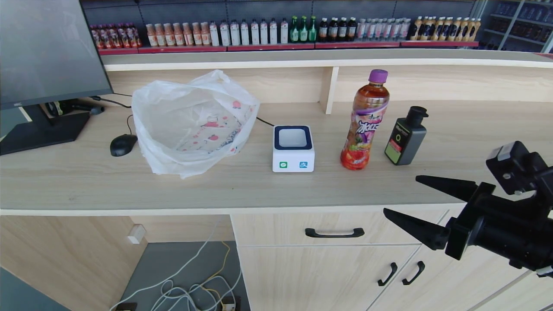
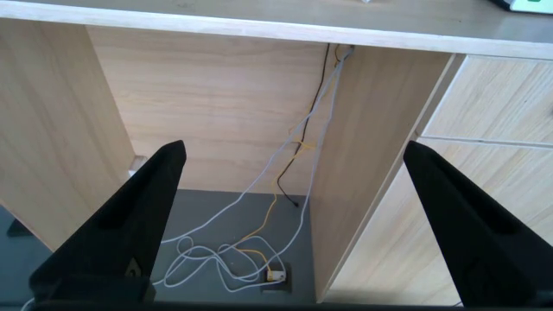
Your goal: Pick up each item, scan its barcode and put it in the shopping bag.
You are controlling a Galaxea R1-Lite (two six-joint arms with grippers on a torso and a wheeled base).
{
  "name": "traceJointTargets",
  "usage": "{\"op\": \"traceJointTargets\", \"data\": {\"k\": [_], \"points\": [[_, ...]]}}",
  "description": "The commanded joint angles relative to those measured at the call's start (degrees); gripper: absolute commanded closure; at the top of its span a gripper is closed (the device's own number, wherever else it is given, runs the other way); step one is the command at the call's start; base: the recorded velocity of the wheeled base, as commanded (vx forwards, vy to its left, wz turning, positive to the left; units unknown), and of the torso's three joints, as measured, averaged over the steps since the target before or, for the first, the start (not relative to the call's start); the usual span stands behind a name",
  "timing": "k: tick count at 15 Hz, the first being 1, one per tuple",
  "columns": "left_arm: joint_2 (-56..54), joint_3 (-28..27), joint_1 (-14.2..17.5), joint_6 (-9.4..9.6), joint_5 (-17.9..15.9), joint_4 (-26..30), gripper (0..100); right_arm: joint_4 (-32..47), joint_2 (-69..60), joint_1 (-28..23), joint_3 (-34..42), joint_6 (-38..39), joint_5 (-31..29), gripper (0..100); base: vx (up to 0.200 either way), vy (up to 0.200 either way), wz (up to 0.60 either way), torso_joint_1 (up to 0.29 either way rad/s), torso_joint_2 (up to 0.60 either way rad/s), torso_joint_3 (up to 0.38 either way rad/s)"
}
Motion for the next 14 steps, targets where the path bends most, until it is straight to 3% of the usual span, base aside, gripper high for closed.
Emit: {"op": "traceJointTargets", "data": {"k": [1, 6, 8, 11, 14], "points": [[0.0, 0.0, 0.0, -0.01, 0.0, 0.0, 0, -1.6, 2.4, 0.1, -0.5, 0.0, 0.0, 0, 0.0, 0.0, 0.0, 0.0, 0.0, 0.0], [0.0, 0.0, -0.1, -0.01, 0.0, 0.0, 0, -14.9, 11.1, 0.1, -1.5, 0.5, -4.1, 0, 0.0, 0.0, 0.0, 0.0, 0.0, 0.0], [0.0, 0.0, 0.0, -0.01, 0.0, 0.0, 0, -24.0, 17.3, 1.8, -3.0, 0.9, -7.0, 0, 0.0, 0.0, 0.0, 0.0, 0.0, 0.0], [0.0, 0.0, 0.0, -0.01, 0.0, 0.0, 0, -39.6, 27.6, 5.7, -4.1, 5.8, -16.0, 0, 0.0, 0.0, 0.0, 0.0, 0.0, 0.0], [0.0, 0.0, 0.0, -0.01, 0.0, 0.0, 0, -43.0, 32.0, 5.3, -9.2, 9.8, -21.7, 0, 0.0, 0.0, 0.0, 0.0, 0.0, 0.0]]}}
